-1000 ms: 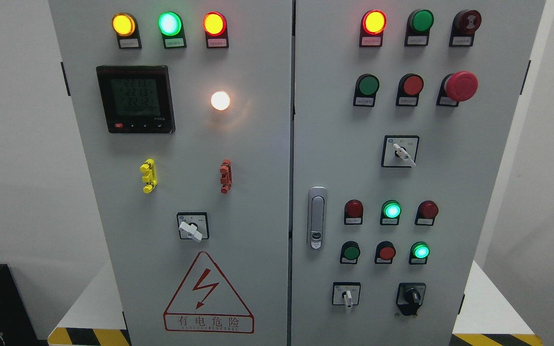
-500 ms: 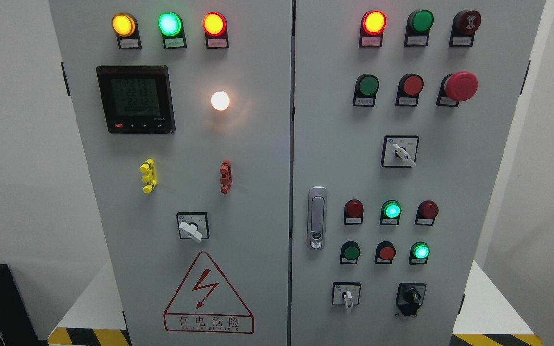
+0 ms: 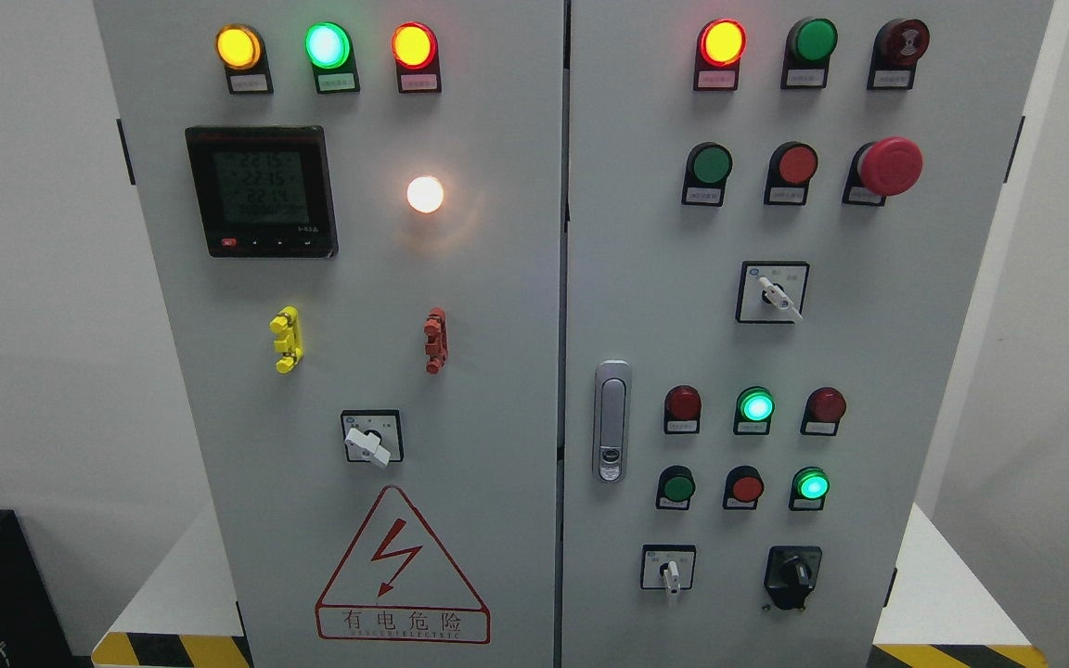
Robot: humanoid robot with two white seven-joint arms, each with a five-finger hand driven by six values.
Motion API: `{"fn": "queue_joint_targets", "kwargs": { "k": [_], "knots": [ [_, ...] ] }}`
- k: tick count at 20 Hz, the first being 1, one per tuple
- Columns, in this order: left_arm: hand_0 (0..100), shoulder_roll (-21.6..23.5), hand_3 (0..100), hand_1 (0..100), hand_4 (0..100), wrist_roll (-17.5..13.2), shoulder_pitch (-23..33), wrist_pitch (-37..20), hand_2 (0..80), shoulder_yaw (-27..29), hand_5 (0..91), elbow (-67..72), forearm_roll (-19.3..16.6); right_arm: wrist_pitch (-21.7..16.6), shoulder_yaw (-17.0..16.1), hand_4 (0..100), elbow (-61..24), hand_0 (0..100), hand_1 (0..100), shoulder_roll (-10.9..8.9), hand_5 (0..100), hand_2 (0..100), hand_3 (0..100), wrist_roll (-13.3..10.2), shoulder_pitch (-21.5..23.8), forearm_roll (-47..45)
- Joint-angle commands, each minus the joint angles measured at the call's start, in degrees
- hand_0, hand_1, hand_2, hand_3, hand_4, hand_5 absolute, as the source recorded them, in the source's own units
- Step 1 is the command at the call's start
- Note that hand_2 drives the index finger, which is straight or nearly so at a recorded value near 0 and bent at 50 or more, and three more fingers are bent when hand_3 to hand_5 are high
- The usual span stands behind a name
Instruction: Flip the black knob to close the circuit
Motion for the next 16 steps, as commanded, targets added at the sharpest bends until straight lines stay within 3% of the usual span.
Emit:
{"fn": "queue_joint_targets", "kwargs": {
  "k": [1,16],
  "knots": [
    [0,0.00,0,0,0,0.05,0.00,-0.04,0.0,-1.23,0.0,1.23,-1.23,1.69,0.73,76,-1.03,0,18,0.38,77,78,97,0.47,-2.54,2.05],
    [0,0.00,0,0,0,0.05,0.00,0.04,0.0,-1.23,0.0,1.23,-1.23,4.42,0.29,75,4.33,0,19,0.65,77,78,97,0.56,-9.75,3.11]
  ]
}}
